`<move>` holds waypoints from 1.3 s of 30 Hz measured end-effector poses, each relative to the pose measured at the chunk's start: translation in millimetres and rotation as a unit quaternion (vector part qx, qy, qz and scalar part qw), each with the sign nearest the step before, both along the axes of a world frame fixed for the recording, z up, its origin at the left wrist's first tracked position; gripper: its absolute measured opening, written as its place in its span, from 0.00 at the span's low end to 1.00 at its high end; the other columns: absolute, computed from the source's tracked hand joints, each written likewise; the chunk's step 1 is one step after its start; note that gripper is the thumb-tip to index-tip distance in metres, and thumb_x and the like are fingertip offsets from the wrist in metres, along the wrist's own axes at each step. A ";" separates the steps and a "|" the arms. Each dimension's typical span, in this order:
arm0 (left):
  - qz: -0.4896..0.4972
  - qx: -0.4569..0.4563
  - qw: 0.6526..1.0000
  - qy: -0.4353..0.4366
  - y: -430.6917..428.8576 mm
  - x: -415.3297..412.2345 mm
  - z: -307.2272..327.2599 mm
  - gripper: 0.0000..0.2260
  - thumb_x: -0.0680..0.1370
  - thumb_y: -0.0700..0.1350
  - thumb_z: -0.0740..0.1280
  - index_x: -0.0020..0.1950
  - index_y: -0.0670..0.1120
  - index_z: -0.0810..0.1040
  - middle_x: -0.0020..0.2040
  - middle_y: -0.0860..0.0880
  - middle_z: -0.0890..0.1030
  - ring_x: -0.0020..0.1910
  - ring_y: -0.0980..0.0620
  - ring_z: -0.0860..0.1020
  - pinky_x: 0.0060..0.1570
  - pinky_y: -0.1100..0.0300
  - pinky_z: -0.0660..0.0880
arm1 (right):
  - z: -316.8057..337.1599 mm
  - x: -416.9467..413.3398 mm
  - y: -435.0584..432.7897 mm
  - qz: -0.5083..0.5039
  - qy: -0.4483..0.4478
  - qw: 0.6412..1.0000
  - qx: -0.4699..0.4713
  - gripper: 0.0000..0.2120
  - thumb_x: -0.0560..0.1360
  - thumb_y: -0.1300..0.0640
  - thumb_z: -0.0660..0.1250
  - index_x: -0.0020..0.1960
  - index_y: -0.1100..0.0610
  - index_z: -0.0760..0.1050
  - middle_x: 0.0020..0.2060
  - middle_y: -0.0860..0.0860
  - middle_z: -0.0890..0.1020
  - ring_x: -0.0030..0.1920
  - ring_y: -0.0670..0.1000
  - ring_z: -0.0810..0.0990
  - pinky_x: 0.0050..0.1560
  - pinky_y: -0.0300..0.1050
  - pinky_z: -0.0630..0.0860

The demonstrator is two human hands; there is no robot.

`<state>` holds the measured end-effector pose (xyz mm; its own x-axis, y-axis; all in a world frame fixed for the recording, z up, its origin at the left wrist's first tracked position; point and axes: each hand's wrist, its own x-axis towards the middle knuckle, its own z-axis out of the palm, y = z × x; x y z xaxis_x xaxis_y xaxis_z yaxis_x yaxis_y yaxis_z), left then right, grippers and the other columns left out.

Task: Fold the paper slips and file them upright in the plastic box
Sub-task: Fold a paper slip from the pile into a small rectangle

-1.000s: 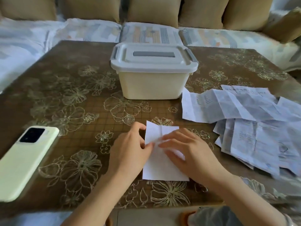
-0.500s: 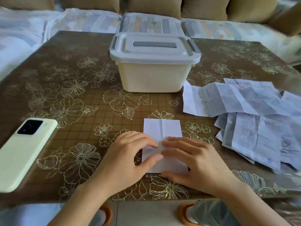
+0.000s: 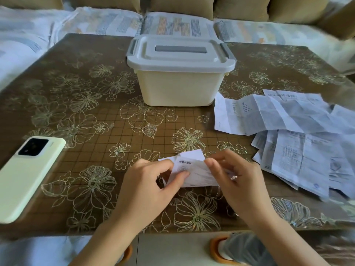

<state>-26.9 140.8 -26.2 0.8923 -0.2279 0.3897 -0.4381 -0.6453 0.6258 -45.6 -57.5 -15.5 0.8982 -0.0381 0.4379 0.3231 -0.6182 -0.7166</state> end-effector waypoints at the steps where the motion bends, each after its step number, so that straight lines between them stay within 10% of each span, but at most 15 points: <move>1: 0.016 -0.001 1.000 0.013 -1.5 -2.1 -1.7 0.20 0.75 0.61 0.63 0.32 0.48 0.77 0.26 0.55 0.76 0.27 0.52 0.71 0.30 0.69 0.64 | 0.1 0.3 -1.0 -0.010 0.024 1.000 0.014 0.14 0.75 0.38 0.62 0.46 0.48 0.78 0.35 0.39 0.82 0.34 0.44 0.81 0.29 0.42 0.76; 7: 0.121 0.039 0.992 0.007 -9.0 -5.5 -11.3 0.16 0.75 0.59 0.61 0.39 0.51 0.82 0.41 0.59 0.79 0.39 0.55 0.74 0.42 0.52 0.73 | -3.7 7.7 1.0 -0.050 0.135 0.990 -0.003 0.15 0.71 0.40 0.66 0.54 0.45 0.74 0.38 0.40 0.84 0.38 0.42 0.81 0.35 0.44 0.79; 19: 0.188 0.122 0.975 -0.001 -11.7 -5.8 -14.5 0.12 0.70 0.59 0.66 0.39 0.51 0.76 0.48 0.56 0.77 0.48 0.50 0.72 0.45 0.55 0.64 | -10.9 16.5 24.6 -0.143 0.072 0.970 -0.182 0.13 0.75 0.44 0.66 0.57 0.47 0.74 0.37 0.43 0.81 0.33 0.49 0.79 0.29 0.42 0.66; 27: 0.169 0.069 0.983 0.028 -16.9 -10.2 -5.8 0.32 0.70 0.52 0.71 0.72 0.47 0.68 0.69 0.49 0.71 0.66 0.51 0.71 0.66 0.53 0.65 | -16.4 17.5 26.2 -0.146 0.041 0.960 -0.235 0.12 0.75 0.46 0.68 0.55 0.50 0.75 0.41 0.45 0.81 0.42 0.51 0.79 0.28 0.43 0.70; 32: 0.052 0.159 0.982 -0.085 -18.6 -5.6 -8.1 0.10 0.73 0.40 0.69 0.54 0.47 0.84 0.58 0.52 0.81 0.58 0.48 0.76 0.60 0.52 0.67 | -17.9 17.8 26.1 -0.144 0.043 0.958 -0.243 0.12 0.75 0.46 0.65 0.56 0.50 0.74 0.43 0.46 0.80 0.46 0.52 0.78 0.27 0.44 0.70; 39: 0.003 0.138 0.989 -0.046 -9.1 -3.7 -8.7 0.14 0.75 0.54 0.63 0.52 0.51 0.85 0.55 0.58 0.82 0.54 0.55 0.77 0.57 0.56 0.68 | -18.5 17.8 25.9 -0.149 0.049 0.954 -0.256 0.07 0.76 0.50 0.66 0.53 0.51 0.75 0.40 0.47 0.78 0.43 0.52 0.78 0.26 0.43 0.68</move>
<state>-30.6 131.7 -34.9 0.8573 -0.3322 0.3934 -0.4812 -0.7888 0.3824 -27.7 -31.6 -34.0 0.9186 -0.1017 0.3819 0.0253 -0.9492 -0.3136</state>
